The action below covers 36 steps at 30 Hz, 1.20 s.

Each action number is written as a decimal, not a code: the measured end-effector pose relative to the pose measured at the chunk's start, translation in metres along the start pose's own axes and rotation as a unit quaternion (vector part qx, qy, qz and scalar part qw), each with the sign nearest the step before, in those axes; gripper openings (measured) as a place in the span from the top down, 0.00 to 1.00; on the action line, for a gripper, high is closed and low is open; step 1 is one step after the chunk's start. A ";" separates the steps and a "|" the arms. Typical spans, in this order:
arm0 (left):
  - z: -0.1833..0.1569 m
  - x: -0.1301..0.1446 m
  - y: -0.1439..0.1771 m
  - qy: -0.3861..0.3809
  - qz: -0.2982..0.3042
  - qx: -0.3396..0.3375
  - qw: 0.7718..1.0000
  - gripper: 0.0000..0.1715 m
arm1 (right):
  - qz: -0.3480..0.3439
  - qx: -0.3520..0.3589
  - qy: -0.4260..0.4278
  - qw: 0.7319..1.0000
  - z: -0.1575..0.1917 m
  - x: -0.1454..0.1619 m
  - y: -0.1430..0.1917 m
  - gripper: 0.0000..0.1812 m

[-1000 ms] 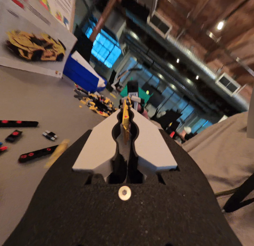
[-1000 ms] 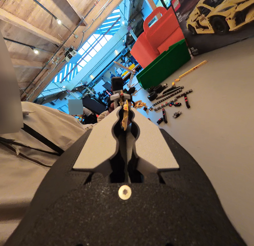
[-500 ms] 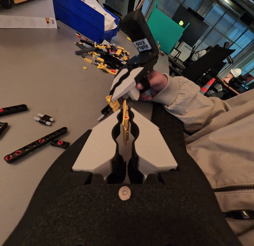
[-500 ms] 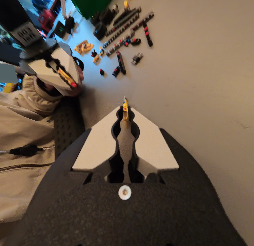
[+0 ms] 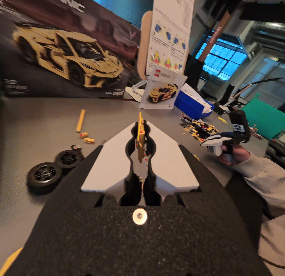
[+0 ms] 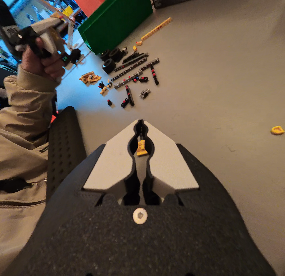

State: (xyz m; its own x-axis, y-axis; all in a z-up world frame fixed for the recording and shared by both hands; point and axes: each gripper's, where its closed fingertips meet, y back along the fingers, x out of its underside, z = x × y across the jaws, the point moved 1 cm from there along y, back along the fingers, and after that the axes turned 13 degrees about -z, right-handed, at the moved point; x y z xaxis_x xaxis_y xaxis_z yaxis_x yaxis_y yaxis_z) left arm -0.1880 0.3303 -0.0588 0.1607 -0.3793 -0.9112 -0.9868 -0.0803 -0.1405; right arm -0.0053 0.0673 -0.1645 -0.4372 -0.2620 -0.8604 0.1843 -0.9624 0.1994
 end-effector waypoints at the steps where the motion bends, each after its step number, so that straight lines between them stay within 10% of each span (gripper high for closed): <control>1: 0.005 -0.002 0.005 -0.003 0.002 -0.006 1.000 0.96 | 0.003 0.006 0.007 1.000 -0.002 0.001 -0.001 1.00; 11: 0.005 -0.009 0.015 0.096 -0.008 0.013 0.995 0.96 | -0.024 -0.007 0.044 0.999 0.008 -0.006 -0.005 0.96; 17: -0.112 0.078 -0.033 0.262 0.095 0.187 0.942 0.96 | -0.110 -0.150 0.075 0.980 0.084 -0.028 -0.020 0.86; 22: -0.196 0.136 -0.045 0.236 0.174 0.301 0.907 0.96 | -0.076 -0.209 0.073 0.972 0.118 -0.005 -0.033 0.82; 36: -0.201 0.148 -0.052 0.272 0.173 0.308 0.895 0.96 | -0.094 -0.202 0.151 0.963 0.118 -0.005 -0.031 0.84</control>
State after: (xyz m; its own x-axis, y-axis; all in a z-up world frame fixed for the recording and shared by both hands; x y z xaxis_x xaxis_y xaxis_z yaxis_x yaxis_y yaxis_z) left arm -0.1092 0.0933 -0.1088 -0.3365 -0.6886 -0.6423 -0.7757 0.5895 -0.2255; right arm -0.1122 0.0899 -0.1109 -0.2306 0.0052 -0.9730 0.4806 -0.8689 -0.1186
